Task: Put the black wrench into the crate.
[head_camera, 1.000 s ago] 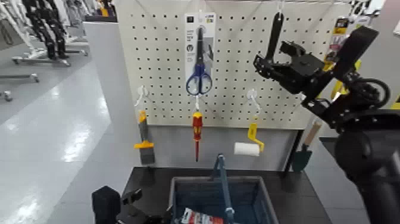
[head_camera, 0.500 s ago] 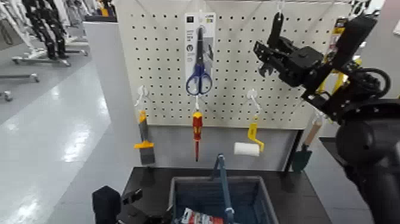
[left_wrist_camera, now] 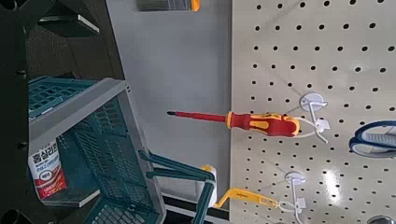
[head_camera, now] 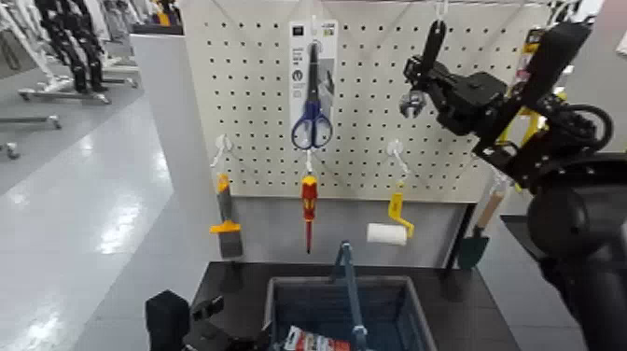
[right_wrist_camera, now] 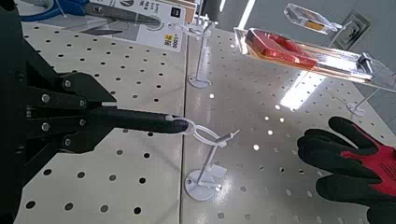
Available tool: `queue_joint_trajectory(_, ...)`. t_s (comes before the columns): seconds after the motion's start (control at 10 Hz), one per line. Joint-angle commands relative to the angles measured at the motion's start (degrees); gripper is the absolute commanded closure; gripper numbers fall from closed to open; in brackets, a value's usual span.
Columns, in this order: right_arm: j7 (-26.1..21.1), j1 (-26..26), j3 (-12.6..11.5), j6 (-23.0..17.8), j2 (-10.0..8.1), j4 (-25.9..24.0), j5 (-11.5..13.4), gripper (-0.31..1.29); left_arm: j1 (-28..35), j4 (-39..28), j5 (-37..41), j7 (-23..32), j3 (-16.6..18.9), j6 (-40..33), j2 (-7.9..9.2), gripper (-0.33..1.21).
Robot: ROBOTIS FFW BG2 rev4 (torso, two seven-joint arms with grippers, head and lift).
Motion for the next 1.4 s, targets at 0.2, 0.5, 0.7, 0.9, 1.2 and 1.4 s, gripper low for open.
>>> queue_joint_trajectory(0.2, 0.2, -0.1, 0.1, -0.5, -0.09, 0.1, 0.2, 1.15, -0.2, 0.2, 0.1, -0.2, 0.0, 0.0, 0.07, 0.10)
queue_joint_trajectory(0.5, 0.2, 0.1, -0.3, -0.7, -0.26, -1.7, 0.7, 1.15, -0.3, 0.2, 0.1, -0.3, 0.0, 0.1, 0.07, 0.10)
queue_joint_trajectory(0.7, -0.4, 0.9, -1.7, 0.6, -0.61, -9.9, 1.5, 1.15, -0.2, 0.2, 0.2, -0.3, 0.0, 0.2, 0.07, 0.10)
queue_joint_trajectory(0.9, -0.9, 1.9, -1.9, 2.0, -0.70, -16.0, 1.8, 1.15, -0.3, 0.2, 0.2, -0.5, 0.0, 0.5, 0.07, 0.10)
queue_joint_trajectory(1.2, -2.0, 3.9, -2.0, 3.4, -0.26, -19.2, 1.8, 1.15, -0.3, 0.2, 0.2, -0.6, -0.1, 0.6, 0.16, 0.10)
queue_joint_trajectory(1.4, -3.3, 7.4, -2.5, 5.1, 0.97, -20.7, 1.7, 1.15, -0.3, 0.2, 0.2, -0.6, -0.1, 0.6, 0.07, 0.10)
